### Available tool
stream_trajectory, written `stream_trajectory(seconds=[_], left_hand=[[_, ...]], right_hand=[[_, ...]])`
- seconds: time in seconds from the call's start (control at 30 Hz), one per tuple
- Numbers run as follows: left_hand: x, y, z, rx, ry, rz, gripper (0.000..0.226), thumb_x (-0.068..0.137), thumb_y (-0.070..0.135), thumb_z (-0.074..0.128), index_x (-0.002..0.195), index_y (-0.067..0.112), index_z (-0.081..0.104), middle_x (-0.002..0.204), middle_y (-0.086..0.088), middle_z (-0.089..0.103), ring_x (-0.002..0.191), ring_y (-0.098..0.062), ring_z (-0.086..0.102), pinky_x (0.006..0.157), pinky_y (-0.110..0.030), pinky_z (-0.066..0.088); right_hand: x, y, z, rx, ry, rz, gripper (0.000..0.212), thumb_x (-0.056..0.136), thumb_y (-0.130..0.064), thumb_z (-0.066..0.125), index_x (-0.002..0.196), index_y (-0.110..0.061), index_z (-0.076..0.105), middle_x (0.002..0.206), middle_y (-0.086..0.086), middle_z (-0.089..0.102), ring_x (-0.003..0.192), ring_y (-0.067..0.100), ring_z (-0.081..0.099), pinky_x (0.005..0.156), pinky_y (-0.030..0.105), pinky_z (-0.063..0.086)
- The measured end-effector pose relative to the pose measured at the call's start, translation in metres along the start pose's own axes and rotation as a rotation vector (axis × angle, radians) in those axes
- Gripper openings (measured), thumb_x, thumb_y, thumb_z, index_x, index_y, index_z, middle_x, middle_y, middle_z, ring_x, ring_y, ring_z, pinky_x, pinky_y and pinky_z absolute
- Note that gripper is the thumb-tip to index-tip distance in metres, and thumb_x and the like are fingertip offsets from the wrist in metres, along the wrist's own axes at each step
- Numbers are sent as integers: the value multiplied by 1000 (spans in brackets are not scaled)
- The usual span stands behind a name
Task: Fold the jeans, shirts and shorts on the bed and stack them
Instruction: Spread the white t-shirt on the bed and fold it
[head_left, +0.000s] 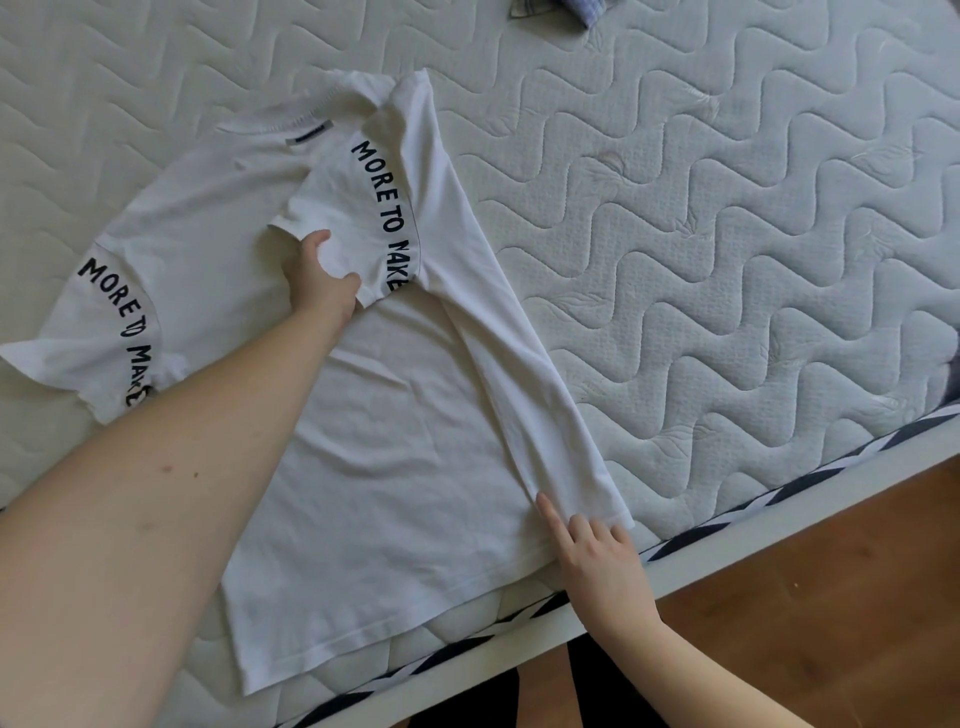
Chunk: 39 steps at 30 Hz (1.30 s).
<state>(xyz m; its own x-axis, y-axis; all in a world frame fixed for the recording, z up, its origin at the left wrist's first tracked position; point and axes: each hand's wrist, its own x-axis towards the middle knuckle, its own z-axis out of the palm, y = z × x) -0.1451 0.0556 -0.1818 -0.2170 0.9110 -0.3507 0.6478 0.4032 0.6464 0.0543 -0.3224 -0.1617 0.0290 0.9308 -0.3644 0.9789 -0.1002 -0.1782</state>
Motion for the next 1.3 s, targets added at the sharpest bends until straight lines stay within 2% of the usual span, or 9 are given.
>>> stream_trajectory(seconds=[0.2, 0.3, 0.43, 0.53, 0.6, 0.77, 0.93, 1.07, 1.3], left_hand=[[-44, 3, 20, -83, 342, -91, 38, 87, 22, 64, 116, 10, 43, 128, -16, 43, 106, -37, 54, 82, -35, 44], [-68, -4, 38, -58, 140, -51, 19, 91, 28, 61, 98, 11, 55, 105, -13, 66, 99, -34, 62, 85, -33, 48], [-105, -4, 67, -24, -174, -28, 34, 92, 39, 63, 100, 6, 65, 97, -12, 72, 93, -29, 69, 87, -42, 54], [-118, 5, 82, -107, -218, -89, 35, 87, 35, 70, 106, 7, 64, 101, -9, 70, 95, -28, 67, 88, -42, 55], [-117, 11, 88, -185, -244, -145, 37, 85, 26, 73, 113, 5, 60, 108, -11, 68, 100, -28, 65, 90, -43, 54], [-115, 18, 95, -225, -276, -146, 23, 91, 24, 66, 100, 3, 63, 99, -10, 66, 98, -30, 64, 86, -41, 55], [-117, 1, 89, -190, -228, -224, 28, 98, 25, 58, 76, 7, 54, 76, -8, 60, 62, -23, 62, 48, -27, 54], [-113, -8, 84, -129, -205, -233, 34, 97, 28, 58, 70, 10, 50, 69, -7, 59, 52, -19, 60, 47, -26, 55], [-96, -4, 82, -278, -170, -152, 35, 92, 33, 65, 118, 10, 60, 105, 1, 65, 95, -15, 62, 73, -19, 50]], right_hand=[[-4, 9, 11, -8, 65, -16, 80, 53, 5, 73, 130, -12, 62, 68, -1, 44, 57, 23, 48, 57, 35, 41], [-3, 13, 12, -35, 95, -6, 68, 58, 1, 72, 124, -15, 64, 71, 0, 43, 58, 23, 45, 57, 35, 37], [-6, 19, 16, -19, 169, 43, 68, 61, -3, 68, 127, -17, 61, 80, 2, 46, 64, 23, 45, 61, 36, 38], [-12, 26, 19, 58, 225, 110, 66, 71, -6, 55, 135, -22, 52, 105, 5, 53, 85, 26, 54, 79, 40, 40], [-15, 31, 17, 126, 199, 215, 75, 66, -1, 65, 137, -22, 52, 118, 6, 53, 97, 26, 55, 88, 40, 37], [-10, 43, 8, 399, 61, 403, 65, 83, 0, 58, 144, -15, 45, 117, 8, 55, 100, 29, 55, 89, 40, 42], [-12, 51, 6, 492, 64, 412, 43, 92, -1, 52, 133, -14, 56, 117, 6, 60, 102, 28, 57, 84, 36, 43], [-15, 55, 9, 552, 84, 454, 38, 90, 1, 54, 123, -16, 63, 110, 1, 63, 100, 24, 59, 81, 36, 47], [-13, 55, 11, 536, 63, 443, 38, 88, 2, 55, 121, -14, 63, 110, 3, 63, 98, 24, 60, 80, 37, 48]])
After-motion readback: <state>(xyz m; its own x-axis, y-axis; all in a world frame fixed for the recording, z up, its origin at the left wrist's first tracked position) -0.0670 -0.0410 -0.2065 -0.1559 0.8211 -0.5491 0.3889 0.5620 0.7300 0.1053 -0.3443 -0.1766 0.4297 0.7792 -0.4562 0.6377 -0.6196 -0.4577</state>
